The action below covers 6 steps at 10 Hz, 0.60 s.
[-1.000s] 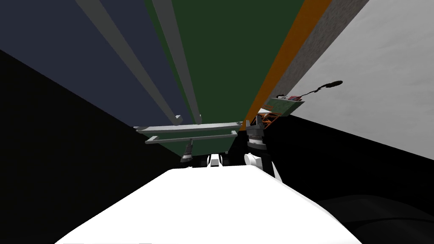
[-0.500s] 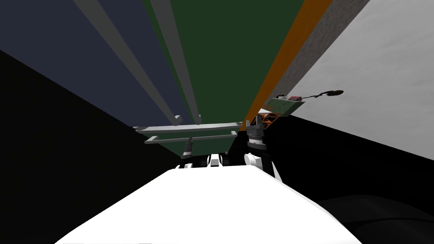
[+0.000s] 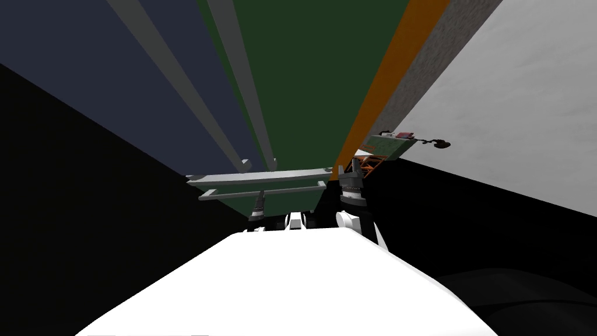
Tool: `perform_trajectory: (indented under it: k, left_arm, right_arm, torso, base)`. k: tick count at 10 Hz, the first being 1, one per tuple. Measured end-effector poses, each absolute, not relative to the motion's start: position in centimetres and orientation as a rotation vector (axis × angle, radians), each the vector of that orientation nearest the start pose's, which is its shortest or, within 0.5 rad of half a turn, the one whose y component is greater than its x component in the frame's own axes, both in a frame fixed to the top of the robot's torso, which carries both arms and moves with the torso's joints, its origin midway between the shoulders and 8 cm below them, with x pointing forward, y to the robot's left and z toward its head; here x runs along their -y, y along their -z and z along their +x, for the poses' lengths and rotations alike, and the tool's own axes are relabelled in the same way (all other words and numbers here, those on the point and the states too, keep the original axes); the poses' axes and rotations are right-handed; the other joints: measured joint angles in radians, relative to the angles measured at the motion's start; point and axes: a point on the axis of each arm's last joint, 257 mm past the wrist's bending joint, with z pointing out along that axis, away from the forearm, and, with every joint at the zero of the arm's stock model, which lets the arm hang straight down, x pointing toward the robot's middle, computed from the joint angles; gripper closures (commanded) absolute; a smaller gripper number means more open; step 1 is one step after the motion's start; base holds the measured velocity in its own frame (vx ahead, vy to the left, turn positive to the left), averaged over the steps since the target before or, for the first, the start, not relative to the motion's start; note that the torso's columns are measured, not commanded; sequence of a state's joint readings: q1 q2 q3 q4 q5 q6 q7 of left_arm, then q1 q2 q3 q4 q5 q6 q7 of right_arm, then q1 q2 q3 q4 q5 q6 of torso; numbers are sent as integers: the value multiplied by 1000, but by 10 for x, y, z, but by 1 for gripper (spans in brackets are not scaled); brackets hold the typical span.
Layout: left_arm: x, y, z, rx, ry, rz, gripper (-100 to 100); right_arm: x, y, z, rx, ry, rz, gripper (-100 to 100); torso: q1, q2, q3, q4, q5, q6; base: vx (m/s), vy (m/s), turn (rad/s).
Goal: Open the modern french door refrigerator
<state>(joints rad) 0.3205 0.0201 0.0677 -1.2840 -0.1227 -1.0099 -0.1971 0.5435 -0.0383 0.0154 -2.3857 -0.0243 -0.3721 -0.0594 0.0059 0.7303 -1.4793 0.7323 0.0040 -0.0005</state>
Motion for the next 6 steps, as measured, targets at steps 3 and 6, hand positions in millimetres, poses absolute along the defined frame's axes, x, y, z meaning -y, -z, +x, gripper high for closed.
perform_trajectory:
  k: [3,6]
  left_arm:
    - [-277,250,383,-1003,1036,-703,100]
    - [-280,254,385,-1028,1030,-721,100]
  right_arm:
    - [276,-33,342,-656,-1362,722,0]
    - [276,-33,342,-656,-1361,722,0]
  torso:
    - [-4,10,6,2,-1,0]
    - [-4,0,-1,3,-3,1]
  base:
    - [-161,-34,25]
    - [-111,-14,15]
